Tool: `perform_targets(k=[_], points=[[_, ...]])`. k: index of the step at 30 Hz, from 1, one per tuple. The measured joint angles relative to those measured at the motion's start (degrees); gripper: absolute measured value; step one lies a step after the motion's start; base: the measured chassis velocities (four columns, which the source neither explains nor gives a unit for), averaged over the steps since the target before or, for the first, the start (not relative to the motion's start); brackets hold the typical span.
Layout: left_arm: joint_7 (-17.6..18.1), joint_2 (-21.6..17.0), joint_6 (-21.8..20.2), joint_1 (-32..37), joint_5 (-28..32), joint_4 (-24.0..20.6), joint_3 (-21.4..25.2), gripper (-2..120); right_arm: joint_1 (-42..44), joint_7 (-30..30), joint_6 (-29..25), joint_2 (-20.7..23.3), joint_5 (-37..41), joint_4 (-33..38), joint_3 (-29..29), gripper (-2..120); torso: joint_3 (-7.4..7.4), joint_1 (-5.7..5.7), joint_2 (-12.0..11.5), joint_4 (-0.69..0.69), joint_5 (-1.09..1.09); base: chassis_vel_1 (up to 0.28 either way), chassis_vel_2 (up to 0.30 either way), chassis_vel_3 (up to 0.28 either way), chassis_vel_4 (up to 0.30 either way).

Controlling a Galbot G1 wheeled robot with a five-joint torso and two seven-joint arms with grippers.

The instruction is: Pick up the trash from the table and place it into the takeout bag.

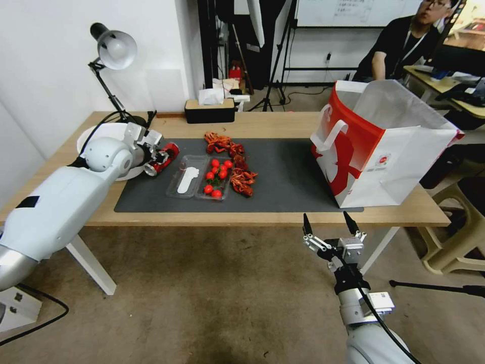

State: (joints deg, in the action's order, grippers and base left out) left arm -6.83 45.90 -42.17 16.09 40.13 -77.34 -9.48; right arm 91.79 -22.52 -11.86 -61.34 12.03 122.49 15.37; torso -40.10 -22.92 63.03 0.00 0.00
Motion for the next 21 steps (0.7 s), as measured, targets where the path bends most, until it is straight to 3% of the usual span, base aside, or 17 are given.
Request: perform_targets(k=[13, 15, 17, 18, 21], points=[[0.9, -1.0, 1.9, -0.1, 4.8, -2.7, 2.9, 20, -0.7, 0.1, 0.1, -0.2, 0.1, -0.3, -0.4, 100, 0.0, 0.0, 0.0, 0.0, 0.0, 0.0, 0.0, 0.0, 0.0], [1.2, -1.0, 4.9, -1.6, 8.5, -5.2, 3.1, 20, -0.8, 0.1, 0.1, -0.2, 0.1, -0.2, -0.4, 100, 0.0, 0.0, 0.0, 0.0, 0.0, 0.0, 0.0, 0.0, 0.0], [0.5, 0.1, 10.6, -5.1, 12.9, -6.9, 1.3, 20, -0.8, 0.1, 0.2, -0.1, 0.2, 0.1, -0.3, 100, 0.0, 0.0, 0.0, 0.0, 0.0, 0.0, 0.0, 0.0, 0.0], [0.5, 0.1, 10.6, -5.1, 12.9, -6.9, 1.3, 20, -0.8, 0.1, 0.2, -0.1, 0.2, 0.1, -0.3, 100, 0.0, 0.0, 0.0, 0.0, 0.0, 0.0, 0.0, 0.0, 0.0], [-1.1, 2.8, 17.2, -10.2, 17.4, -7.4, -2.5, 20, -0.6, 0.1, 0.3, -0.2, 0.2, 0.3, 0.0, 100, 0.0, 0.0, 0.0, -0.02, 0.02, 0.0, 0.0, 0.0, 0.0]])
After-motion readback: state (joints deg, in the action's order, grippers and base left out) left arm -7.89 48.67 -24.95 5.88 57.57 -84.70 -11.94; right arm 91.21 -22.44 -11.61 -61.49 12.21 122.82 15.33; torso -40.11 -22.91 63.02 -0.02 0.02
